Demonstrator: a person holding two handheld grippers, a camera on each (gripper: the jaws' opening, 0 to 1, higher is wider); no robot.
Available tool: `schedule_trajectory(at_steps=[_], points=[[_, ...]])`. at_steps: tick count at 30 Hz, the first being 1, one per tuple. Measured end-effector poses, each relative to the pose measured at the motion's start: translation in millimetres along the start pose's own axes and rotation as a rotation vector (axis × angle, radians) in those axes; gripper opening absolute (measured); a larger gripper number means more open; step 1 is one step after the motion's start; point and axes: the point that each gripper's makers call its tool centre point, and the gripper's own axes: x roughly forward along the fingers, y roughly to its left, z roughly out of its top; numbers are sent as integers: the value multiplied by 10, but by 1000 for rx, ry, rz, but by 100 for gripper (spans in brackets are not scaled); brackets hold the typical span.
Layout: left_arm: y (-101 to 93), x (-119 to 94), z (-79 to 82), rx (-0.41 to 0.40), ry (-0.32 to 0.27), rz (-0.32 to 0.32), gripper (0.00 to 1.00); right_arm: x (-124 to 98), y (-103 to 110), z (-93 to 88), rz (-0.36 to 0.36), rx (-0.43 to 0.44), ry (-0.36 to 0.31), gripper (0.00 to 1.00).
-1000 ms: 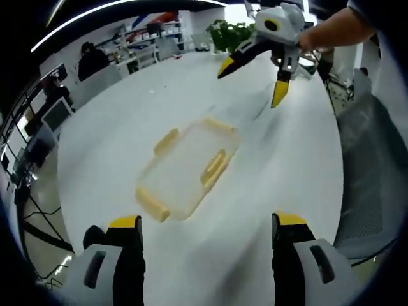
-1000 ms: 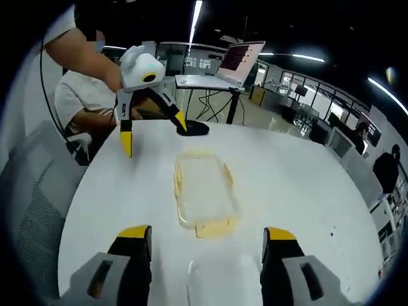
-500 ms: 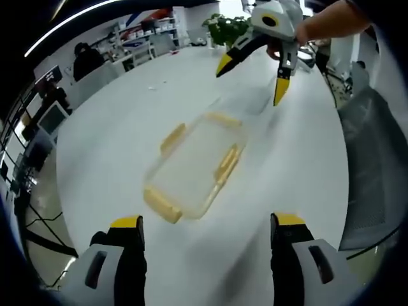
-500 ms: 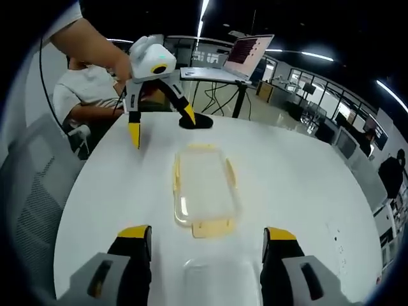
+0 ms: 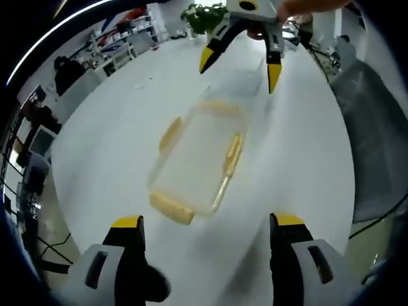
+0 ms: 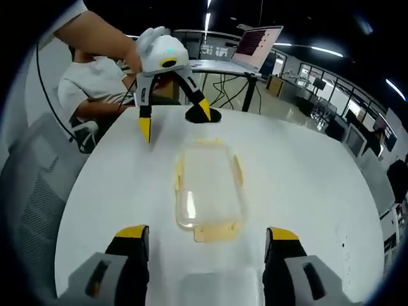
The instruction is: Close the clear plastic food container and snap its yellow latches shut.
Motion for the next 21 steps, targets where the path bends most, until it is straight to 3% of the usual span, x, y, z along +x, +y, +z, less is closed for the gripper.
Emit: schedule_trajectory(at_steps=[12, 16, 21], points=[[151, 63, -28, 102, 45, -16, 77, 94, -122, -16, 9, -1, 42, 72], [221, 87, -49, 164, 73, -9, 71, 142, -123, -12, 19, 1, 55, 71], [235, 132, -51, 200, 98, -23, 73, 239, -88, -53, 43, 2, 87, 71]])
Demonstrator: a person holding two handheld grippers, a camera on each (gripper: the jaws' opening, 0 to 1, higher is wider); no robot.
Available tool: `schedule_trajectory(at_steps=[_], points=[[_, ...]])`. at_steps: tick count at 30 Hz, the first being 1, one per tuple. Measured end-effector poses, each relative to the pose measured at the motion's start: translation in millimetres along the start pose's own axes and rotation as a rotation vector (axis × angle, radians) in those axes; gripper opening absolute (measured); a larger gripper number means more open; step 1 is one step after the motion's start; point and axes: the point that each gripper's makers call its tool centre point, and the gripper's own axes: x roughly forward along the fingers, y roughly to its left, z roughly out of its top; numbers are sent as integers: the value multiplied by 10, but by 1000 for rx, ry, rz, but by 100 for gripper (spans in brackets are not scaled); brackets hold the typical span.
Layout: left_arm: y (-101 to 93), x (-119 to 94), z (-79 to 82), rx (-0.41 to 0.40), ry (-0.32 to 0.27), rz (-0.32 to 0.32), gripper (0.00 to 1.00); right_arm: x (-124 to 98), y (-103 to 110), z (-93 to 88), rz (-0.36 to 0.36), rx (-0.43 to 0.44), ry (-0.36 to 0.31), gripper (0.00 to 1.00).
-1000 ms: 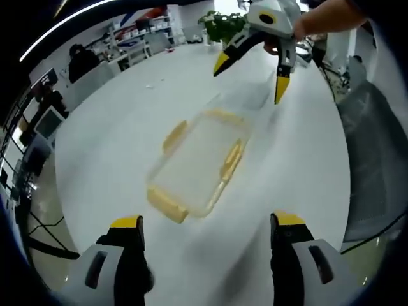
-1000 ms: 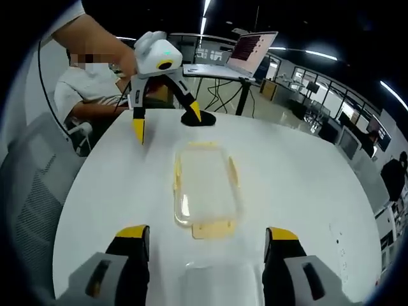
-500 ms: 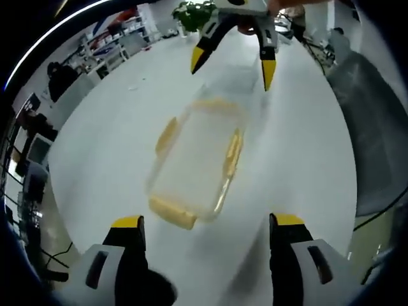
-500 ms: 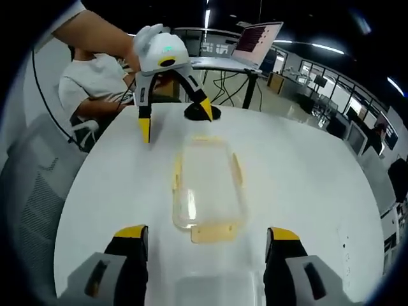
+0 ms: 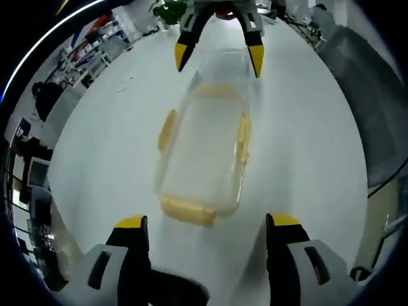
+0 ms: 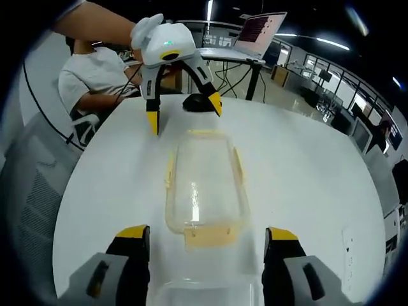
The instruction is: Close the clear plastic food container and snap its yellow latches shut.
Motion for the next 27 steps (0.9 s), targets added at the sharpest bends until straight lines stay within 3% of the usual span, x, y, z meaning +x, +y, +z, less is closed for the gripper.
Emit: schedule_trajectory(at_steps=[11, 15, 18, 27], points=[[135, 86, -13, 61, 31, -24, 73, 118, -16, -87, 39, -22, 58, 70], [151, 137, -13, 68, 37, -34, 72, 135, -54, -89, 31, -19, 69, 58], [152, 140, 6, 72, 28, -49, 69, 177, -42, -91, 34, -16, 81, 62], [156, 131, 12, 74, 27, -84, 67, 222, -48, -131, 43, -4, 114, 59]])
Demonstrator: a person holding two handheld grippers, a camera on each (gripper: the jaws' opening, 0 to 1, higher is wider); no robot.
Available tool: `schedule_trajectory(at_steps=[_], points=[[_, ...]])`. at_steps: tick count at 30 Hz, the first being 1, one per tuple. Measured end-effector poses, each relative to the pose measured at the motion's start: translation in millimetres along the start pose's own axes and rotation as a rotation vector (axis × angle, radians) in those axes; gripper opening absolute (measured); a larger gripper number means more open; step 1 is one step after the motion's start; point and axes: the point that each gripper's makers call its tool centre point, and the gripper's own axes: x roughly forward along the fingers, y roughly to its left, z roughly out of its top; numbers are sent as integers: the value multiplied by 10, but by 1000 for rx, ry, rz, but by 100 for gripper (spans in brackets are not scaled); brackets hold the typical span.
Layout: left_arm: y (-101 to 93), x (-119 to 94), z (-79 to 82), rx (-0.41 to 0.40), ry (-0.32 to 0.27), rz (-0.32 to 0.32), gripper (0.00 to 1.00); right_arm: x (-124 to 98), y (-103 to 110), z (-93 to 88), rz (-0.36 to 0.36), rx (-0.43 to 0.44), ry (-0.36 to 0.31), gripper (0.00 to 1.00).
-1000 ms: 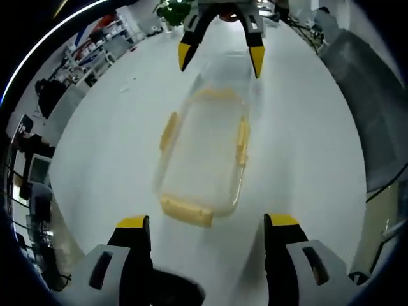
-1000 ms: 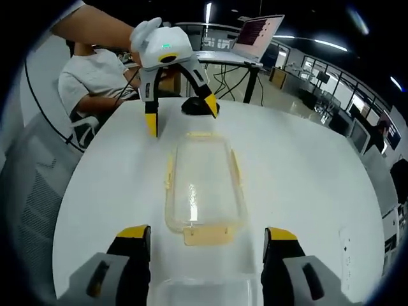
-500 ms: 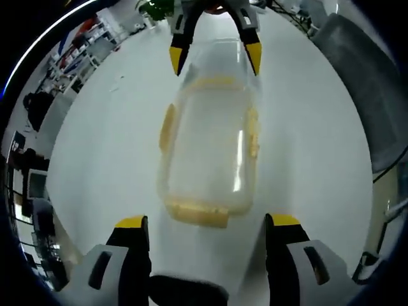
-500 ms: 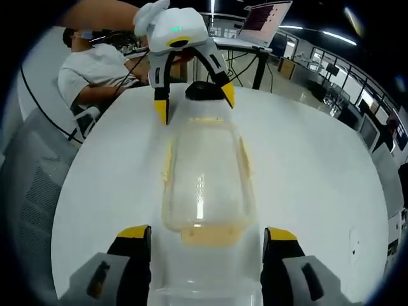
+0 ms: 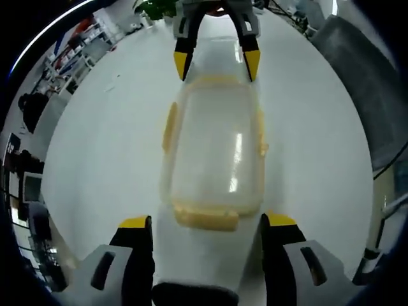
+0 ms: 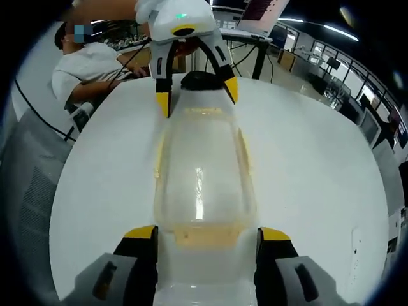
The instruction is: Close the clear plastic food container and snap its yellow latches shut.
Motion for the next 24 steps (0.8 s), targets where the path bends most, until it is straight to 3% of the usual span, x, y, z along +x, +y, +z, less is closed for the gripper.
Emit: schedule_trajectory(at_steps=[9, 13, 15, 24], points=[[-55, 18, 32, 19, -3, -48, 61, 39, 22, -54, 15, -8, 39, 56], [-158, 48, 29, -50, -11, -119, 52, 72, 56, -52, 32, 10, 59, 51], [-148, 55, 22, -47, -11, -125, 49, 81, 61, -31, 33, 7, 59, 51], [-139, 80, 17, -26, -10, -147, 48, 80, 90, -34, 36, -2, 63, 49]])
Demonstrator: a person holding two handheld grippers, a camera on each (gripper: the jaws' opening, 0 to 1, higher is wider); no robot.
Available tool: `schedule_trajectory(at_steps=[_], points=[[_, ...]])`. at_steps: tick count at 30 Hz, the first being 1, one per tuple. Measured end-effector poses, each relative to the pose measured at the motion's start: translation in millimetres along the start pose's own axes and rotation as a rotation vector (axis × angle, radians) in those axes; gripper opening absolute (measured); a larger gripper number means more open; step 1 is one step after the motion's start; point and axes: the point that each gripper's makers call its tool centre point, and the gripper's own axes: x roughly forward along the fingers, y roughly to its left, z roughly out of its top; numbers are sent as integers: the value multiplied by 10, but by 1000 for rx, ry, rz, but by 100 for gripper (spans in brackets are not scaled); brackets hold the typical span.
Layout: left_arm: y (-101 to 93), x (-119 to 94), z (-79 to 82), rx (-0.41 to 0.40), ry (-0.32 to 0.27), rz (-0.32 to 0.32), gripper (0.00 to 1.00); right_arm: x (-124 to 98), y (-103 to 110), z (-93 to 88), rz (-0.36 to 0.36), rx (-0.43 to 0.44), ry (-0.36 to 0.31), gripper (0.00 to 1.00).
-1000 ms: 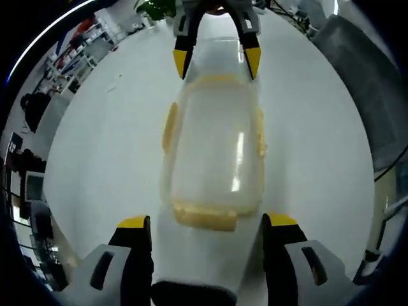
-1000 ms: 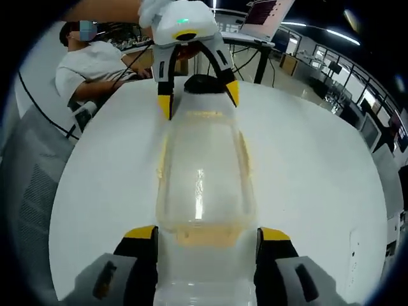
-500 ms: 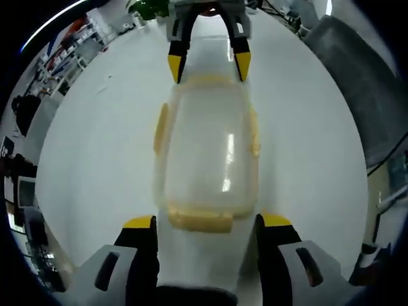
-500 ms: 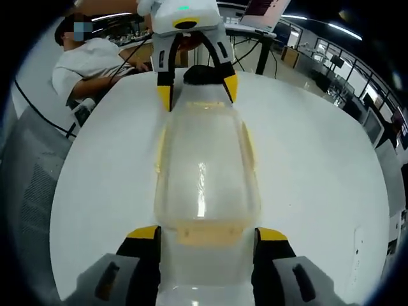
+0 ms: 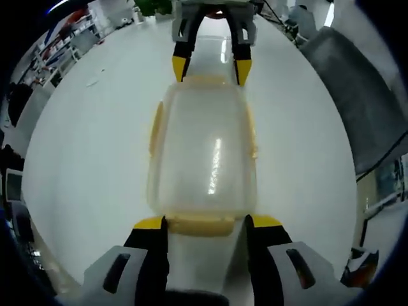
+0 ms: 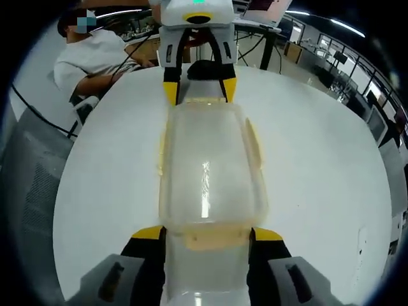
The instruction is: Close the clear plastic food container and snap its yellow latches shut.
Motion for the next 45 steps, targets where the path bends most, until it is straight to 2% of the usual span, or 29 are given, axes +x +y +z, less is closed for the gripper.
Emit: schedule_trajectory(at_steps=[6, 8, 9, 10, 14, 20, 23, 25, 27, 31, 36, 42, 45], points=[[23, -10, -33, 22, 6, 5, 47, -6, 18, 1, 3, -5, 12, 47], [13, -15, -54, 47, 14, -11, 43, -13, 39, -13, 16, -36, 22, 43], [6, -22, -72, 62, 24, -21, 38, -18, 51, -17, 27, -62, 24, 38], [10, -26, -78, 63, 22, -15, 38, -4, 54, -10, 6, -40, 15, 37], [6, -21, -64, 56, 21, -16, 38, 9, 80, -4, 17, -46, 17, 37], [14, -13, -78, 74, 65, -16, 38, 7, 72, 0, 22, -47, 48, 37], [13, -18, -83, 91, 14, -22, 38, 16, 65, 1, 25, -53, 94, 38], [-2, -29, -85, 70, -52, -17, 38, 12, 55, 5, 28, -54, 111, 38], [-11, -35, -101, 59, -76, -16, 38, 11, 52, -2, 28, -52, 118, 38], [-29, -13, -65, 66, -9, -14, 38, 6, 42, -14, 31, -52, 129, 38], [10, -12, -93, 67, 6, -15, 38, 3, 38, -19, 35, -58, 130, 38], [-5, 13, -82, 67, 99, -6, 38, -4, 30, -24, 42, -66, 125, 38], [-11, 13, -78, 63, 127, -6, 38, 1, 22, -23, 41, -61, 123, 37]])
